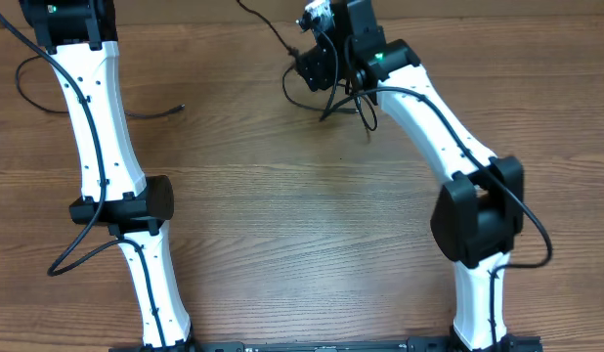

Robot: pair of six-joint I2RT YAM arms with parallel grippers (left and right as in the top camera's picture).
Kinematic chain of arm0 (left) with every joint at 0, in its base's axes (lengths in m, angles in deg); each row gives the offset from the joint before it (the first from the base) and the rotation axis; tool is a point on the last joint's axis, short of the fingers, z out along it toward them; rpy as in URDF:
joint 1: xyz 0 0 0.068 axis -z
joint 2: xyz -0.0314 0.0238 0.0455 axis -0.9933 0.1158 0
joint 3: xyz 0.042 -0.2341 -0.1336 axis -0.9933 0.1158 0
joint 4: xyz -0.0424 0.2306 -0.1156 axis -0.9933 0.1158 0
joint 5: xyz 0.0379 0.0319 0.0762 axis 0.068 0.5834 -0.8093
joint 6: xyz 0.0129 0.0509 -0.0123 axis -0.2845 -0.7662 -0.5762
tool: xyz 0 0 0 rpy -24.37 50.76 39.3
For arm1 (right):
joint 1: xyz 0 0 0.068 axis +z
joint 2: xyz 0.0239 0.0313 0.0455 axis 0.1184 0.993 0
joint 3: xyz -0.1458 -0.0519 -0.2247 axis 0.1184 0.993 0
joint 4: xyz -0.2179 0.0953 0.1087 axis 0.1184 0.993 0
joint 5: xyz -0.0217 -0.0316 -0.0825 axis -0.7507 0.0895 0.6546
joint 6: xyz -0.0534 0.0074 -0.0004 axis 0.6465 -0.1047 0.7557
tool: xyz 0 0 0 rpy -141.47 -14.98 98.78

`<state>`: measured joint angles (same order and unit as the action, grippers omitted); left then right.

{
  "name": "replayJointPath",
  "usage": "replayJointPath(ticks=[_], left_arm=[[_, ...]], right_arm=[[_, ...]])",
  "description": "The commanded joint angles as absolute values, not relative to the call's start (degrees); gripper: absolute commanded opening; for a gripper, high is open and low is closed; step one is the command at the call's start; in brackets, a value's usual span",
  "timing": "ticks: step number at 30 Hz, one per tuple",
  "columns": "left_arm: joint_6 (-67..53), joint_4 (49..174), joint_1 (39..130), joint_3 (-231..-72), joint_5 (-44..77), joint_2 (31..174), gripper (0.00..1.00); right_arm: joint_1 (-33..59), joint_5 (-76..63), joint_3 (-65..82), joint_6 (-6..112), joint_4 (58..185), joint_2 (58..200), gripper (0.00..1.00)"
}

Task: Untangle cables
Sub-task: 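Pull the grasped cable to the back right with the right gripper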

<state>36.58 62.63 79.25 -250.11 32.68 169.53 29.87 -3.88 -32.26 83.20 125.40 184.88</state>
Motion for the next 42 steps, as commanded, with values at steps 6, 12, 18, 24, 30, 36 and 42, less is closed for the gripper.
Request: replayJointPath(ticks=[6,12,18,24,30,36,42], left_arm=[[35.47,62.31,79.36,-251.46,31.91,167.21,0.04],[33.87,65.32,79.36,-251.46,31.91,167.21,0.04],[33.50,65.87,79.36,-251.46,31.82,167.21,0.04],[33.74,65.85,79.19,-251.46,31.41,167.21,0.04],[33.98,65.83,79.19,-251.46,31.43,167.21,0.04],[35.34,64.56,79.19,-251.46,32.52,167.21,0.04],[36.63,64.56,79.08,-251.46,32.83,167.21,0.04]], right_arm=[[30.33,-2.42,-33.09,84.14,123.60,188.73,0.70],[31.05,-6.79,-33.20,84.89,125.29,187.00,0.69],[31.07,-9.04,-33.18,87.51,124.65,187.27,0.66],[31.07,-9.02,-33.16,87.01,122.64,190.30,0.59],[31.07,-9.00,-33.14,87.05,120.39,190.89,0.57],[31.07,-8.47,-33.14,87.05,118.21,192.86,0.57],[31.07,-3.10,-33.14,87.05,116.26,194.78,0.54]])
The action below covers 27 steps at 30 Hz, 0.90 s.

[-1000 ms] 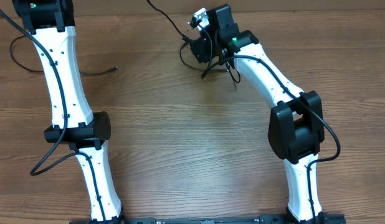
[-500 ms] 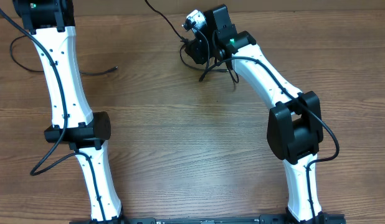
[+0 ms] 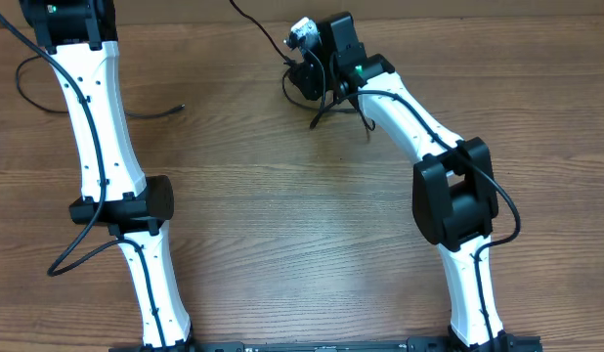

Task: Untangle cables
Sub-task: 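Pull the grasped cable to the back right with the right gripper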

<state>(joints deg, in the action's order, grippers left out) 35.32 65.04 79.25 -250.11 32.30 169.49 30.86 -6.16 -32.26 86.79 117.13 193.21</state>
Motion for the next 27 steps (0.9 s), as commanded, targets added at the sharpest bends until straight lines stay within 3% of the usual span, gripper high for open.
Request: replayJointPath(ticks=[1,3,9,19,27], left_arm=[[36.61,64.56,79.08,-251.46,32.87,167.21,0.04],[36.58,64.58,79.08,-251.46,33.05,167.21,0.04],[35.89,64.82,78.75,-251.46,33.44,167.21,0.04],[30.95,71.70,75.80,-251.46,33.42,167.21,0.04],[24.37,77.54,73.11,-251.46,31.67,167.21,0.04]], right_arm=[[31.07,-3.14,-33.14,87.03,116.06,194.81,0.51],[31.10,-3.21,-33.14,86.83,115.41,194.78,0.43],[31.23,-3.16,-34.29,82.33,115.28,193.54,0.04],[29.44,-3.47,-37.79,77.43,124.39,185.08,0.04],[17.46,-9.92,-37.79,68.80,138.66,180.47,0.04]])
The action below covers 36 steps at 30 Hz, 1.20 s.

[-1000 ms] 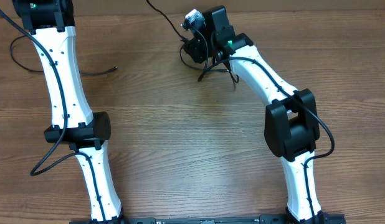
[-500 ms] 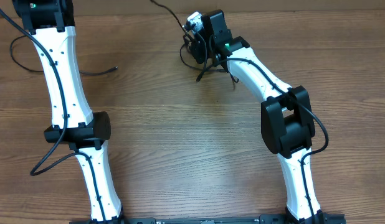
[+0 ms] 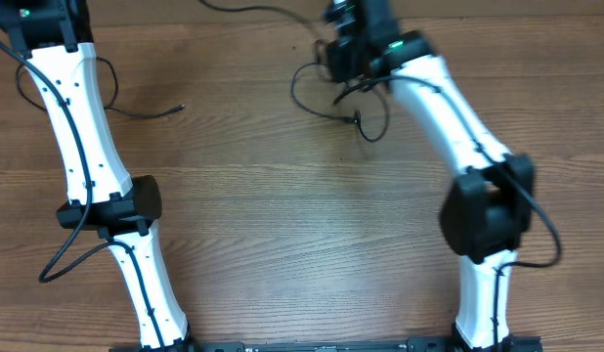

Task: Untangle cables
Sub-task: 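Pull the grasped cable to the back right with the right gripper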

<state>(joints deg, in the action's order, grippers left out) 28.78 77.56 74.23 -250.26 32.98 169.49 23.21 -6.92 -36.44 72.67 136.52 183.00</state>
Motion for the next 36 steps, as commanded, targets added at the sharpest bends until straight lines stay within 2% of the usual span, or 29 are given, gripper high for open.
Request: replayJointPath(ticks=[1,4,6,7,9,10,11,15,18,24,26,29,33,36], left_arm=[[24.24,78.02,72.52,-251.46,31.08,167.21,0.04],[22.92,80.12,70.75,-251.46,30.29,167.21,0.04],[21.59,82.48,69.75,-251.46,30.32,167.21,0.04],[21.24,83.35,69.53,-251.46,30.32,167.21,0.04],[21.07,85.19,69.20,-251.46,30.38,167.21,0.04],[21.07,85.74,69.16,-251.46,30.43,167.21,0.04],[20.94,85.93,69.16,-251.46,30.53,167.21,0.05],[20.43,85.76,69.22,-251.46,30.56,167.21,0.04],[19.62,84.86,69.09,-251.46,29.38,167.21,0.04],[19.65,79.64,66.03,-251.46,25.79,167.10,0.04],[19.58,79.64,64.46,-251.46,24.17,166.84,0.04],[18.75,79.77,61.99,-251.46,23.08,166.71,0.04],[18.77,81.19,59.76,-251.46,23.34,166.71,0.04],[18.73,82.76,59.50,-251.46,23.74,166.71,0.04]], right_arm=[[15.38,-11.75,-37.79,68.01,140.35,180.47,0.04],[9.76,-20.52,-37.79,66.37,143.80,180.47,0.04],[5.46,-31.53,-37.79,66.35,144.52,180.47,0.04],[4.02,-36.03,-37.79,66.35,144.48,180.47,0.05],[1.41,-44.43,-37.79,66.37,144.19,180.47,0.15],[0.32,-48.30,-37.79,66.37,144.00,180.47,0.14],[-0.36,-50.77,-37.79,66.37,143.78,180.47,0.05],[-1.95,-61.54,-37.79,65.28,141.13,180.47,0.04],[-2.02,-53.63,-37.79,65.04,140.67,180.47,0.04],[-2.15,-20.82,-37.68,57.94,142.60,180.60,0.04],[-2.32,-14.86,-37.68,57.87,142.79,180.80,0.04],[-2.67,-13.24,-37.68,57.87,142.62,181.06,0.08],[-2.76,-18.64,-37.68,57.89,142.66,181.12,0.16],[-2.76,-24.69,-37.68,57.89,142.51,181.12,0.33]])
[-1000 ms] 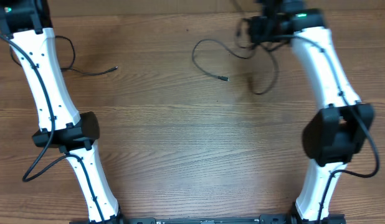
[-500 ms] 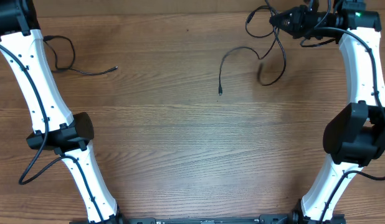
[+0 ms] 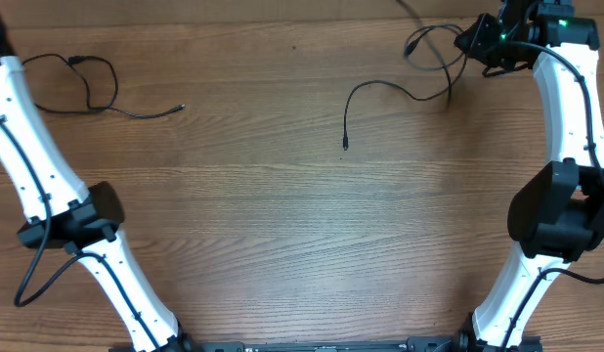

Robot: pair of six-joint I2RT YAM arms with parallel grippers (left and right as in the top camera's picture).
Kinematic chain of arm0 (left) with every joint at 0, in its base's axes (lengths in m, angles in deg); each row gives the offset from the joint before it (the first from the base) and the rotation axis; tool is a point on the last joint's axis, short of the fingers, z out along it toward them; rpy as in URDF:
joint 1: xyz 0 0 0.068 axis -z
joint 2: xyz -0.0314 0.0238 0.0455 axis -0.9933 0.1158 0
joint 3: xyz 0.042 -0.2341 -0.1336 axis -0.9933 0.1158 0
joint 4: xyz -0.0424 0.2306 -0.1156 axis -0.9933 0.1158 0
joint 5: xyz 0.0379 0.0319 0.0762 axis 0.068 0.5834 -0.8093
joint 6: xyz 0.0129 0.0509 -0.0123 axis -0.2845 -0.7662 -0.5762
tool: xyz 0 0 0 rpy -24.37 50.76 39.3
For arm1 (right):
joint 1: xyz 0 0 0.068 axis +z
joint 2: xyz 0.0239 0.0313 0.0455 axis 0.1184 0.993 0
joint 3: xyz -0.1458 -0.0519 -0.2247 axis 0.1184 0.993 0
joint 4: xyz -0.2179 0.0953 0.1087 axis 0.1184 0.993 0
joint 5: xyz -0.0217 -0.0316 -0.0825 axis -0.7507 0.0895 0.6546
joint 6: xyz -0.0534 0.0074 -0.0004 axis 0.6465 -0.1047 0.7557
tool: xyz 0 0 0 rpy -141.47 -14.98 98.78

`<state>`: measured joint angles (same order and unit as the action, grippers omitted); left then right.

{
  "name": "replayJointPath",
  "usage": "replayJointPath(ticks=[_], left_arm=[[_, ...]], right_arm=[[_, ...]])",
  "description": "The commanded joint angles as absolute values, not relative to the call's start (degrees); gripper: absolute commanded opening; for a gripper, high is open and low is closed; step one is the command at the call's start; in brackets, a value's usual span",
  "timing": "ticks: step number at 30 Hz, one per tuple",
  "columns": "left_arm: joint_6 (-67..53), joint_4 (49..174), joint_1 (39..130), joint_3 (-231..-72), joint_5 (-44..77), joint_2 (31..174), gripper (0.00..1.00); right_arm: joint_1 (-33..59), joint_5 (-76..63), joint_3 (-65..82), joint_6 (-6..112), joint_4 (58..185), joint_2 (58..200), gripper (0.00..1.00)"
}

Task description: Untangle cables

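Note:
One black cable (image 3: 380, 86) runs from a loop at the far right across the wooden table (image 3: 282, 225) to its free plug end (image 3: 345, 145) near the middle. Its loop reaches my right gripper (image 3: 475, 41) at the table's far right corner, which appears shut on it; the jaws are dark and hard to make out. A second black cable (image 3: 102, 83) lies by itself at the far left, well apart from the first. My left arm (image 3: 28, 156) leans along the left edge, and its gripper is out of the frame.
The right arm (image 3: 566, 108) stands along the right edge, its elbow (image 3: 556, 210) over the table. The left arm's elbow (image 3: 72, 220) sits at the left, with its own wiring hanging below it.
My right gripper has moved from the far middle to the far right corner, and its cable now trails out toward the middle. My left arm has swung further left, uncovering the left cable.
At first my right gripper was at the far middle amid a bunched tangle of cable, and it stayed there 2.1 s ago. By 1.2 s ago the bunch had loosened into wider loops. Now the two cables lie apart, one at each side.

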<state>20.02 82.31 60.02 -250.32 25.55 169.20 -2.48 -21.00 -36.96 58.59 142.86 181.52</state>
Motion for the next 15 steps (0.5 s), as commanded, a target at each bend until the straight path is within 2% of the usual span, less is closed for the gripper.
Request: replayJointPath(ticks=[1,4,10,13,14,15], left_arm=[[18.62,82.79,59.50,-251.46,24.00,166.71,0.04],[18.57,82.24,59.96,-251.46,24.28,166.69,0.04],[18.81,79.92,60.20,-251.46,24.39,166.62,0.04],[18.81,79.97,60.39,-251.46,25.11,166.62,0.04],[18.79,79.94,60.96,-251.46,25.33,166.62,0.04],[18.79,79.92,61.29,-251.46,25.29,166.62,0.04]], right_arm=[[-2.72,-25.04,-37.68,57.89,142.53,181.12,0.39],[-2.69,-20.95,-37.68,57.87,142.82,181.12,0.51],[-2.63,-0.19,-37.68,51.62,146.53,181.12,0.61],[-1.65,-10.94,-37.68,52.21,146.51,181.12,0.64],[-0.03,-22.02,-37.68,53.83,144.87,181.12,0.75],[1.15,-26.29,-37.68,53.78,143.67,181.10,0.81]])
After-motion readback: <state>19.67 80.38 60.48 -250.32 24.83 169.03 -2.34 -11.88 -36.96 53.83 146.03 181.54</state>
